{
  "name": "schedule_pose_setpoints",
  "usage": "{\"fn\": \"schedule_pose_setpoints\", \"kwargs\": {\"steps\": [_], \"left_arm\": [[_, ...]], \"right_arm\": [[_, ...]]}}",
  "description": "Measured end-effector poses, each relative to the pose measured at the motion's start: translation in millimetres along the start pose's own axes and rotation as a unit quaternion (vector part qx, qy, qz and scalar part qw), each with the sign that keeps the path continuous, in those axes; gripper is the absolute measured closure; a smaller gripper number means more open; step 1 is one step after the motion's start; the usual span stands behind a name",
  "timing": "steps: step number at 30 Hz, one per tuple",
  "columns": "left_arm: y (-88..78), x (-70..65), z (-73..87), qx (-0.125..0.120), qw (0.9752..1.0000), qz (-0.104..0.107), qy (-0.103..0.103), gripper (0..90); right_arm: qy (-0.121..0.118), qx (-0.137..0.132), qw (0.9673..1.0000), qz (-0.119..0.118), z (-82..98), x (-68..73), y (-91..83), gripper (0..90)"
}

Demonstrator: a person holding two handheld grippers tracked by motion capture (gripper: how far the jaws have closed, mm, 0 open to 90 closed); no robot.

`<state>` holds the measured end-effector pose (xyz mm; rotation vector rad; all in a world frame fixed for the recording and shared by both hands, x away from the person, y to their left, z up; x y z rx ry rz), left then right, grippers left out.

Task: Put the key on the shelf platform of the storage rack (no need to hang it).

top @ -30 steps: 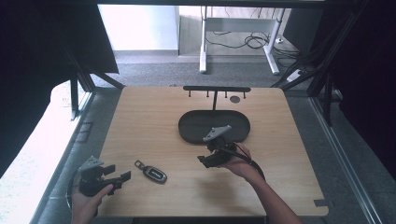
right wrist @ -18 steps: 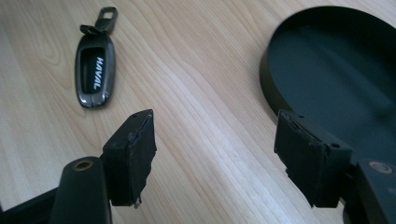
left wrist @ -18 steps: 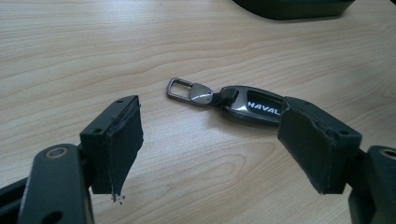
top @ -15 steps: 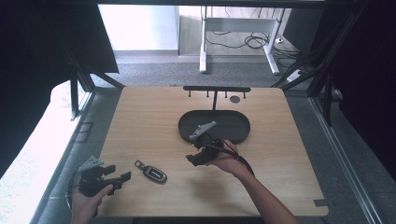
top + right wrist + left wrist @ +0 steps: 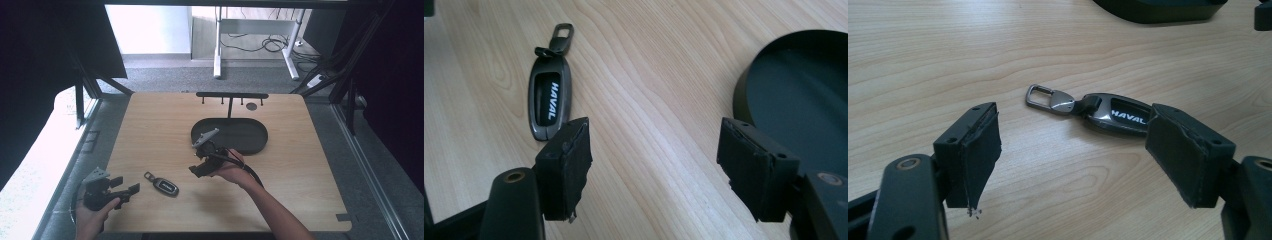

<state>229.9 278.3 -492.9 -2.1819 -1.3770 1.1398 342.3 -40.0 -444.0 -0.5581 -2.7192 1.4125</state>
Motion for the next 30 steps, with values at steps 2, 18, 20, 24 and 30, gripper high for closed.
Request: {"fn": "schedule_pose_setpoints", "kwargs": {"steps": [2, 18, 20, 24, 30], "left_arm": [[0.3, 0.6, -0.2, 0.001, 1.0000, 0.001, 0.000, 22.3], [-0.7, 3.5, -0.9, -0.002, 1.0000, 0.006, -0.001, 22.3], [-0.2, 3.2, -0.7, -0.002, 1.0000, 0.006, -0.001, 22.3], [0.7, 2.8, -0.4, -0.001, 1.0000, 0.006, -0.002, 22.4], [2.4, 2.8, 0.0, 0.003, 0.9999, 0.010, 0.001, 22.3]], "right_arm": [[-0.001, 0.002, 1.0000, -0.002, -2.4, 1.1, 2.0, 30.1], [-0.038, 0.031, 0.9984, -0.030, -30.7, 24.9, 31.3, 30.9], [-0.043, 0.033, 0.9980, -0.033, -33.4, 28.0, 35.0, 31.1], [-0.050, 0.041, 0.9970, -0.041, -39.6, 34.7, 42.9, 31.4], [-0.065, 0.057, 0.9950, -0.050, -49.8, 45.2, 54.3, 31.8]]}}
Point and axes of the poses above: each handheld gripper's, and its own axes: y roughly forward along the jaws, z roughly out of its underside, x roughly to its left, the point moved 1 cm from there along y, roughly forward along the jaws, and after that the axes turned 14 degrees about -y, right-handed, at the moved point
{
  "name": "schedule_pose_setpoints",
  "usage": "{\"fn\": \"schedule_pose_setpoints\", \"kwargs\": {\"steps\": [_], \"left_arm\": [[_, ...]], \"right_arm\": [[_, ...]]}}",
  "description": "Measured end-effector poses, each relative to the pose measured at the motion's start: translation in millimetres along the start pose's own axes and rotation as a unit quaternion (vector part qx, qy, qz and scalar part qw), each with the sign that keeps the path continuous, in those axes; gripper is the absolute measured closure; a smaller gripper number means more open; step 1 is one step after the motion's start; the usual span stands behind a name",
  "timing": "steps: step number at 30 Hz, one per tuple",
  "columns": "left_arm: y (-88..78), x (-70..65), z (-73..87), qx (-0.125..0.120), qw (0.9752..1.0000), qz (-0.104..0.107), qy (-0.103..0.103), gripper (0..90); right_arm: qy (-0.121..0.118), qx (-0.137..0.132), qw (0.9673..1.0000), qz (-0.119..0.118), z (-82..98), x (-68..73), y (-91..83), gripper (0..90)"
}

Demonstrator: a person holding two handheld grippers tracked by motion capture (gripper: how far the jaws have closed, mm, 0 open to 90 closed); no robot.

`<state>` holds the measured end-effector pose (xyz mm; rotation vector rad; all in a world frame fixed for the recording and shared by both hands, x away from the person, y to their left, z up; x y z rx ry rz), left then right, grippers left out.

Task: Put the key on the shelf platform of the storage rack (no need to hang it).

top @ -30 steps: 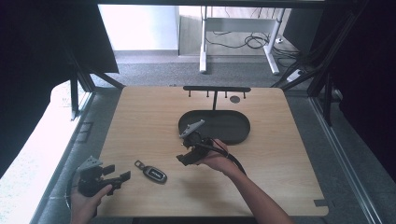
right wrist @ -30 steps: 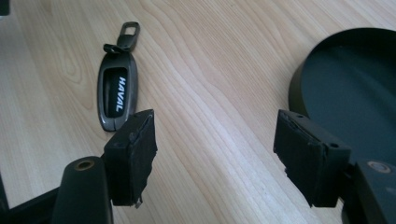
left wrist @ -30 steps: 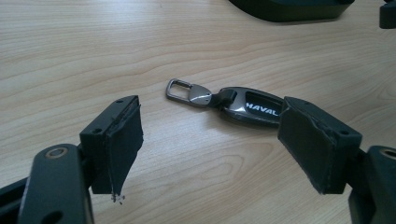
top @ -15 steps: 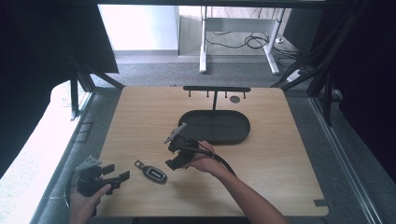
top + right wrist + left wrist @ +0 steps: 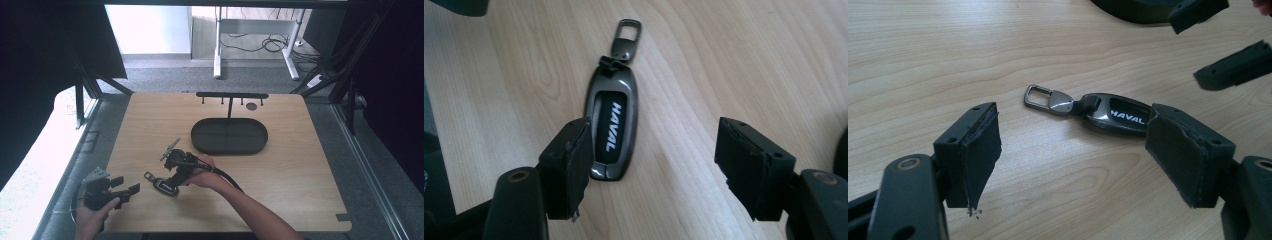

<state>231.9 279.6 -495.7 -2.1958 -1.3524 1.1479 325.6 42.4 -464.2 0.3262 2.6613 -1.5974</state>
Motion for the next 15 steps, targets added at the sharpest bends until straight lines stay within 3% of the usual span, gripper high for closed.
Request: {"fn": "schedule_pose_setpoints", "kwargs": {"steps": [6, 9, 15], "left_arm": [[-1.8, 1.3, -0.3, -0.003, 1.0000, 0.000, -0.004, 22.3], [-4.3, 1.3, -0.7, -0.007, 1.0000, 0.003, -0.006, 22.3], [-4.0, 1.9, -0.7, -0.005, 1.0000, 0.005, -0.005, 22.4]], "right_arm": [[-0.012, 0.016, 0.9998, -0.007, -8.3, 5.3, 13.9, 31.9], [-0.012, 0.034, 0.9992, -0.016, -12.0, 6.8, 28.8, 32.0], [-0.015, 0.048, 0.9985, -0.020, -18.6, 12.9, 38.4, 31.9]]}}
Point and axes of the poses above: each handheld gripper's, and its own axes: y roughly forward along the jaws, z roughly out of its underside, x roughly to its left, the point moved 1 cm from there along y, roughly forward along the jaws, and after that the axes turned 14 degrees about -y, right-handed, at the moved point
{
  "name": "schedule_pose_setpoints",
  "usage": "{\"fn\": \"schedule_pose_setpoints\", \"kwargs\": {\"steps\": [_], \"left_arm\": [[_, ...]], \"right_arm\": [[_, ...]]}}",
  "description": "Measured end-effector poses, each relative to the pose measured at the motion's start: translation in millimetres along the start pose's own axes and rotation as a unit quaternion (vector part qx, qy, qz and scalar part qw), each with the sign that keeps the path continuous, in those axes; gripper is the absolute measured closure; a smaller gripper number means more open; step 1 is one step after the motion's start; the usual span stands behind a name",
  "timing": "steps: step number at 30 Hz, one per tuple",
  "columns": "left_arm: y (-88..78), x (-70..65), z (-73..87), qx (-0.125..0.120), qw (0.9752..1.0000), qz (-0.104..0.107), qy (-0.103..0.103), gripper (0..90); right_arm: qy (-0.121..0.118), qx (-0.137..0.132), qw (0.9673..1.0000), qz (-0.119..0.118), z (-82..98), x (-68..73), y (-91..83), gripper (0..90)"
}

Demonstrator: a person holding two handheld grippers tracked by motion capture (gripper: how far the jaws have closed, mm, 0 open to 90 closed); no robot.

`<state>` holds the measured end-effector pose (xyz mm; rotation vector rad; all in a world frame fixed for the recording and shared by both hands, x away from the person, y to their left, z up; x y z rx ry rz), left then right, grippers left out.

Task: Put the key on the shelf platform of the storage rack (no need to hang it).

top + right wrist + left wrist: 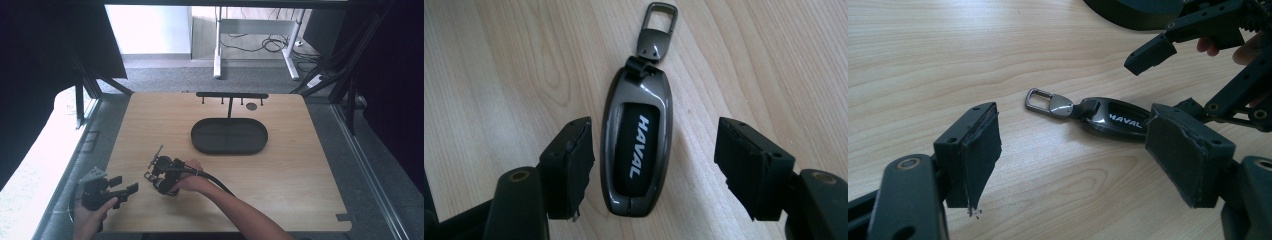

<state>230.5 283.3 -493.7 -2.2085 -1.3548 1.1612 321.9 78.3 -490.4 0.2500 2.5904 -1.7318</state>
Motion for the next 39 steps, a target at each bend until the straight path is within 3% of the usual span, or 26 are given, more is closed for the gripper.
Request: {"fn": "schedule_pose_setpoints", "kwargs": {"steps": [8, 24, 39], "left_arm": [[1.1, -0.8, 0.2, 0.001, 1.0000, -0.001, 0.000, 22.3], [0.7, -0.7, 0.2, -0.001, 1.0000, 0.000, 0.000, 22.4], [0.8, -0.7, 0.2, -0.002, 1.0000, -0.001, 0.000, 22.4]], "right_arm": [[0.009, 0.009, 0.9999, -0.005, -1.0, -0.5, 10.0, 31.3], [0.004, 0.035, 0.9993, -0.011, -5.5, 1.7, 30.5, 33.9], [0.017, 0.051, 0.9984, -0.013, -8.1, -5.3, 34.0, 48.5]]}}
Point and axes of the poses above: each handheld gripper's, and its own axes: y roughly forward along the jaws, z roughly out of its underside, x roughly to its left, the point moved 1 cm from there along y, roughly forward along the jaws, and after that the axes turned 14 degrees about -y, right-handed, at the moved point
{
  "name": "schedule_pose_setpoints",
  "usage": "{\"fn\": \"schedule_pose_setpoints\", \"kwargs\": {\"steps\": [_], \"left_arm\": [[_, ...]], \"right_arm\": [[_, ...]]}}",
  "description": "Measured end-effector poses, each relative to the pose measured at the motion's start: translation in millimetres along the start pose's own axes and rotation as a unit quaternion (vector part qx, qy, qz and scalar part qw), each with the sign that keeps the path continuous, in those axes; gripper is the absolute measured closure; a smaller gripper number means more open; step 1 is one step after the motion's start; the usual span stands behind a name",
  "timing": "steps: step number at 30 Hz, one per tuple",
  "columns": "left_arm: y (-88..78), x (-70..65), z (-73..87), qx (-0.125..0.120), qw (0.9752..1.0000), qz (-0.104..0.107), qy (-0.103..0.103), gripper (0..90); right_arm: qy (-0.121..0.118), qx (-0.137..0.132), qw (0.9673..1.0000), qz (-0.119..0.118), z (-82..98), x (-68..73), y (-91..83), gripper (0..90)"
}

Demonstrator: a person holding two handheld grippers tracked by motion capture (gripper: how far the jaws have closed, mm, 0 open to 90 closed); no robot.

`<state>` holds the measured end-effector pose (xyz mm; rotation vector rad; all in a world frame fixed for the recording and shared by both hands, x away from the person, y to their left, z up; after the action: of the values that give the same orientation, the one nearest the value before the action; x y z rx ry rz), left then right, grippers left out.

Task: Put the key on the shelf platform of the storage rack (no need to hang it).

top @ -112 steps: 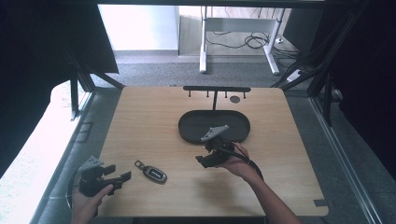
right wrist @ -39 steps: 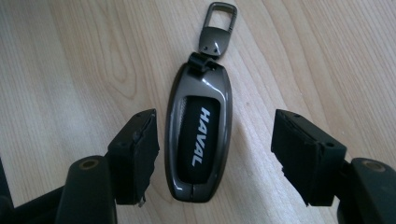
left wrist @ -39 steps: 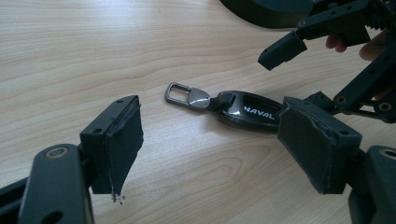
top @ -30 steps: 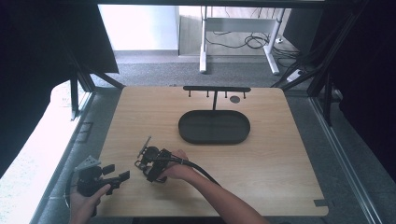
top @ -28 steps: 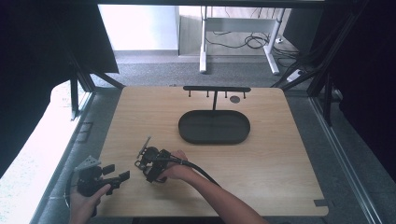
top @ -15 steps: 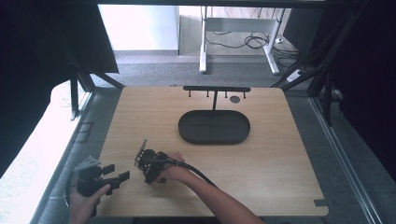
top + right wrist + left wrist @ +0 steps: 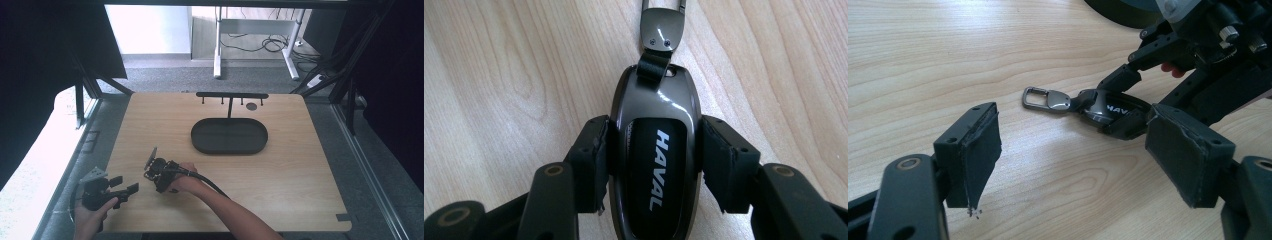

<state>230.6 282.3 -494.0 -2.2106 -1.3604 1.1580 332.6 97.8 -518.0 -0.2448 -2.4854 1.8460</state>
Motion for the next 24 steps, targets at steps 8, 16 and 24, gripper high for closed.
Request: {"fn": "schedule_pose_setpoints", "kwargs": {"steps": [8, 16, 24], "left_arm": [[-1.2, -1.5, 0.0, -0.002, 1.0000, -0.003, 0.001, 22.4], [-2.2, 0.5, -0.5, -0.003, 1.0000, -0.003, 0.000, 22.4], [-2.1, 0.1, -0.6, -0.005, 1.0000, -0.007, 0.000, 22.3]], "right_arm": [[-0.006, 0.005, 0.9998, -0.017, 0.5, -3.5, -2.5, 48.9], [-0.011, -0.025, 0.9993, -0.026, 2.6, -6.4, -21.3, 48.9], [-0.012, -0.057, 0.9981, -0.020, 7.6, -8.4, -45.7, 49.0]]}}
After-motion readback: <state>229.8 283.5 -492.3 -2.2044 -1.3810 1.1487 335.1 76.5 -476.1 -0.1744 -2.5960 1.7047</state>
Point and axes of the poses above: each handheld gripper's, and its own axes: y roughly forward along the jaws, z roughly out of its underside, x roughly to its left, the point moved 1 cm from there along y, roughly forward along the jaws, and after that the axes turned 14 degrees about -y, right-handed, at the moved point
